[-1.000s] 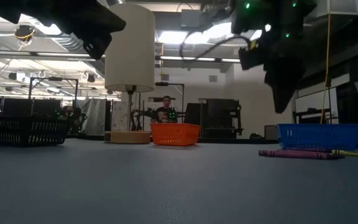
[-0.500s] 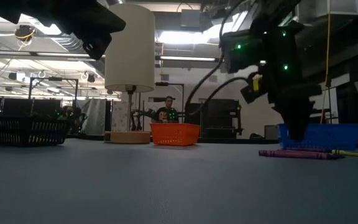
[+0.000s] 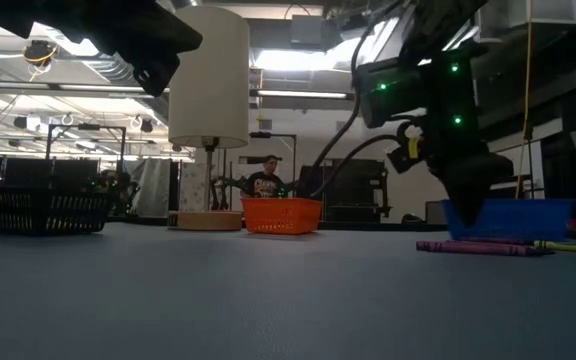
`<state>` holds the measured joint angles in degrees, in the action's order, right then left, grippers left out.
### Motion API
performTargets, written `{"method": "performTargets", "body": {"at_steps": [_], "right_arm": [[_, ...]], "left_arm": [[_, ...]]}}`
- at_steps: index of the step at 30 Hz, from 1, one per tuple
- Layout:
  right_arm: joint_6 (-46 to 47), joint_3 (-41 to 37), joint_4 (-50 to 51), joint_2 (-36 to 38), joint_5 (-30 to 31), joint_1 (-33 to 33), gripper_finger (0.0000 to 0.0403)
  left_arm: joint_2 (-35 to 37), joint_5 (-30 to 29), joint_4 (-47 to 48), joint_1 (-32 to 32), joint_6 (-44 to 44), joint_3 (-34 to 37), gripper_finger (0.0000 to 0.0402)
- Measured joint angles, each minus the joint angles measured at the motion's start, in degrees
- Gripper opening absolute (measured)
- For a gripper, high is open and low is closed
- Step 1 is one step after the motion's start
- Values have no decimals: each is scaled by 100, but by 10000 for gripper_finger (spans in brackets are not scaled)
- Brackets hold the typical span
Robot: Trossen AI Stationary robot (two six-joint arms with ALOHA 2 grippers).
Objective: Sort crayons
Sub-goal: Put the violet crayon into the blue basket
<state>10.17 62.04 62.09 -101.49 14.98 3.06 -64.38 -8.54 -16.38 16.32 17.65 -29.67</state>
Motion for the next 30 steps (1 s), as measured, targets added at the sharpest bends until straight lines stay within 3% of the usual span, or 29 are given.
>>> {"method": "performTargets", "body": {"at_steps": [7,13,30], "right_arm": [[-164,0,124,0,286,464,136],[-168,0,128,0,-46,724,136],[23,7,54,343,-705,458,136]], "left_arm": [[0,0,0,0,0,0,7],[0,0,0,0,-2,0,7],[0,-129,0,0,9,2,7]]}}
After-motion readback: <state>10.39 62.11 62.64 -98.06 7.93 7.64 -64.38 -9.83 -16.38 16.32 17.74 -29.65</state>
